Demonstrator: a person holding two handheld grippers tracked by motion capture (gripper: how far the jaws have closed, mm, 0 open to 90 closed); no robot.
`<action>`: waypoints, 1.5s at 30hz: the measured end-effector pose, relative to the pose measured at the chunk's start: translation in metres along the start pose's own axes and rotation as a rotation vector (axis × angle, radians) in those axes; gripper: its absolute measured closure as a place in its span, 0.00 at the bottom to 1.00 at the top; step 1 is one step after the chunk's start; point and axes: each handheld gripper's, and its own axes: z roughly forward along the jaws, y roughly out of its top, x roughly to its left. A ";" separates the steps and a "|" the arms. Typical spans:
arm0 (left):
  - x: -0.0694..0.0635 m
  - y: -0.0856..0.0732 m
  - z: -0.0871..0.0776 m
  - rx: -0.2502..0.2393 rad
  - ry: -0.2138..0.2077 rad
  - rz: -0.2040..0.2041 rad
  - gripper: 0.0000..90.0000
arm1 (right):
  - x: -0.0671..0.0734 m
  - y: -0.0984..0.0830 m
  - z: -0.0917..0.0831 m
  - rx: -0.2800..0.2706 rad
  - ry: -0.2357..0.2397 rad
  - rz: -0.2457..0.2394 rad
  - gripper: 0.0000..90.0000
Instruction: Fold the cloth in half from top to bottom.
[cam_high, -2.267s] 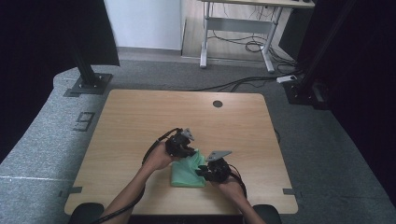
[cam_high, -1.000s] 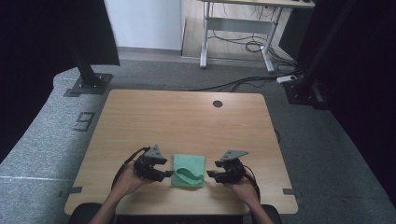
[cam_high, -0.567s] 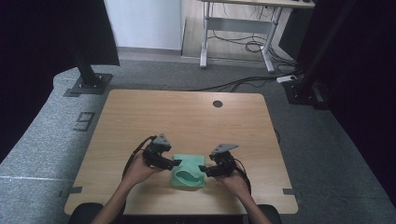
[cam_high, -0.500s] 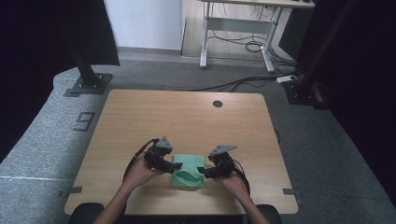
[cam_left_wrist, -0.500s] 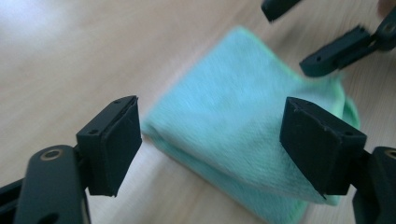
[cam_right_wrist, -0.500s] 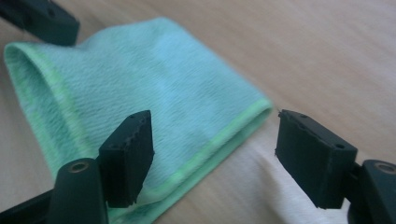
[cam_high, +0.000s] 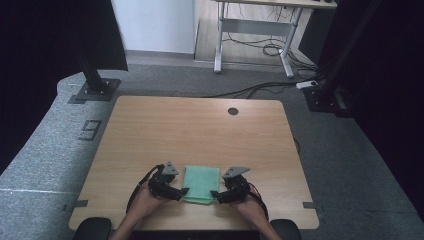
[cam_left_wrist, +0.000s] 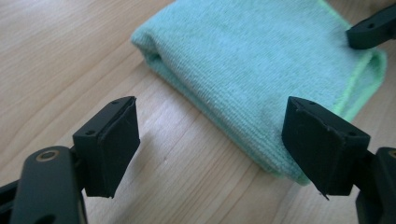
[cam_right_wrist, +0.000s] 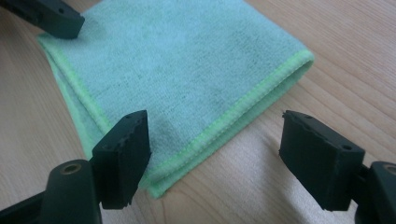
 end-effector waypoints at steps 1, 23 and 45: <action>0.000 -0.002 0.001 0.002 0.011 0.002 0.21 | 0.001 0.000 0.000 0.001 -0.006 -0.006 0.27; 0.001 -0.010 0.012 -0.020 0.024 -0.024 0.21 | 0.004 -0.011 -0.001 -0.001 -0.023 0.011 0.21; 0.013 -0.007 0.021 -0.064 0.066 -0.044 0.10 | -0.010 -0.007 0.006 -0.011 -0.070 0.028 0.20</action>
